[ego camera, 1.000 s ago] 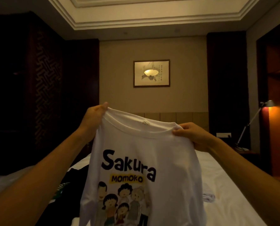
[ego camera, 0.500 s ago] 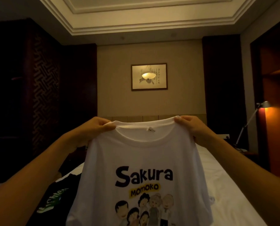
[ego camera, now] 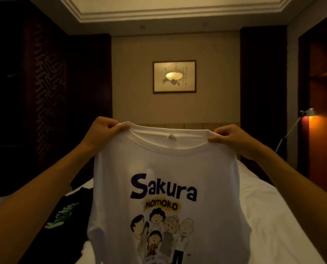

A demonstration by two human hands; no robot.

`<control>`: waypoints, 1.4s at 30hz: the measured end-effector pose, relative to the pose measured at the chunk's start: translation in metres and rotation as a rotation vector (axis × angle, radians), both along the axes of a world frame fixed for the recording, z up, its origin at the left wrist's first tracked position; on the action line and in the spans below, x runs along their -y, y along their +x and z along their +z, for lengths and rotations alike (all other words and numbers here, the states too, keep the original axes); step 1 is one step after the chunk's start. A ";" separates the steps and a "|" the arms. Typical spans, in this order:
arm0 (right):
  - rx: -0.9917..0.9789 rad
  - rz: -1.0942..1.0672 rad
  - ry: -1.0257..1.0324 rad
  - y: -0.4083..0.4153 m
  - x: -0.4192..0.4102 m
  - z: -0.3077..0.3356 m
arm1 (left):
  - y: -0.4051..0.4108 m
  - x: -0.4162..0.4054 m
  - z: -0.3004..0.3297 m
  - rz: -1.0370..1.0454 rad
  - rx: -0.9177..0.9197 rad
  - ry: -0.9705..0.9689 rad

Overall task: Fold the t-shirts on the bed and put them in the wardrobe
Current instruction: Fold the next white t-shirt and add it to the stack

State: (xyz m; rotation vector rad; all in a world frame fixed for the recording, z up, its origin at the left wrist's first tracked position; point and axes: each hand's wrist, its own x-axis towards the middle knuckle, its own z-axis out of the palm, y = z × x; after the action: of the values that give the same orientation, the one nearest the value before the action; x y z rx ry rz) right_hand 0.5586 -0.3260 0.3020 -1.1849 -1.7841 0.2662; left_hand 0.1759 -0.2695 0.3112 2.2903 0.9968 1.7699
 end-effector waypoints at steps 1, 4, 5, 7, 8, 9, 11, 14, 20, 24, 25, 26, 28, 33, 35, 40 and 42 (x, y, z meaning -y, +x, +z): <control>-0.008 0.007 -0.016 0.001 -0.001 -0.005 | -0.001 -0.004 -0.004 0.027 -0.036 0.029; -0.062 -0.016 -0.007 0.003 -0.015 -0.025 | -0.003 -0.018 -0.019 0.111 -0.131 0.052; -0.095 -0.028 0.004 0.002 -0.021 -0.032 | -0.003 -0.023 -0.024 0.130 -0.160 0.041; -0.143 -0.075 0.025 0.001 -0.036 -0.047 | -0.001 -0.035 -0.033 0.146 -0.206 -0.001; -0.155 -0.110 0.030 0.000 -0.046 -0.054 | 0.000 -0.042 -0.038 0.148 -0.222 -0.032; -0.164 -0.146 0.033 -0.002 -0.055 -0.062 | 0.001 -0.049 -0.043 0.153 -0.240 -0.062; -0.169 -0.216 0.039 -0.007 -0.074 -0.077 | 0.004 -0.064 -0.055 0.170 -0.295 -0.115; -0.163 -0.326 0.043 -0.013 -0.105 -0.103 | 0.009 -0.088 -0.080 0.171 -0.353 -0.178; -0.033 -0.475 -0.125 -0.016 -0.152 -0.161 | -0.006 -0.155 -0.154 0.220 -0.377 -0.324; -0.066 -0.403 -0.173 -0.014 -0.188 -0.196 | -0.008 -0.189 -0.198 0.212 -0.353 -0.347; -0.101 -0.360 -0.193 -0.015 -0.195 -0.205 | -0.009 -0.196 -0.209 0.198 -0.351 -0.351; -0.136 -0.317 -0.221 -0.016 -0.202 -0.213 | -0.009 -0.204 -0.220 0.180 -0.340 -0.354; -0.182 -0.253 -0.289 -0.018 -0.216 -0.232 | -0.008 -0.218 -0.242 0.162 -0.277 -0.374; -0.244 -0.238 -0.384 -0.021 -0.255 -0.284 | 0.001 -0.249 -0.294 0.205 -0.102 -0.460; -0.308 -0.321 -0.363 -0.024 -0.271 -0.303 | 0.007 -0.264 -0.316 0.258 0.019 -0.505; -0.299 -0.595 -0.204 -0.032 -0.312 -0.311 | 0.025 -0.300 -0.331 0.466 0.003 -0.497; -0.260 -0.687 -0.148 -0.028 -0.337 -0.305 | 0.027 -0.319 -0.317 0.573 -0.123 -0.417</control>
State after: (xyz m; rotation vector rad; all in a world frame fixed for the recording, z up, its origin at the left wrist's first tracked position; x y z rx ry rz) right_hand 0.5302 0.0113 -0.0028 -1.7049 -1.0675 0.1361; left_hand 0.2032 0.0490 -0.0056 1.9846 1.9818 1.3764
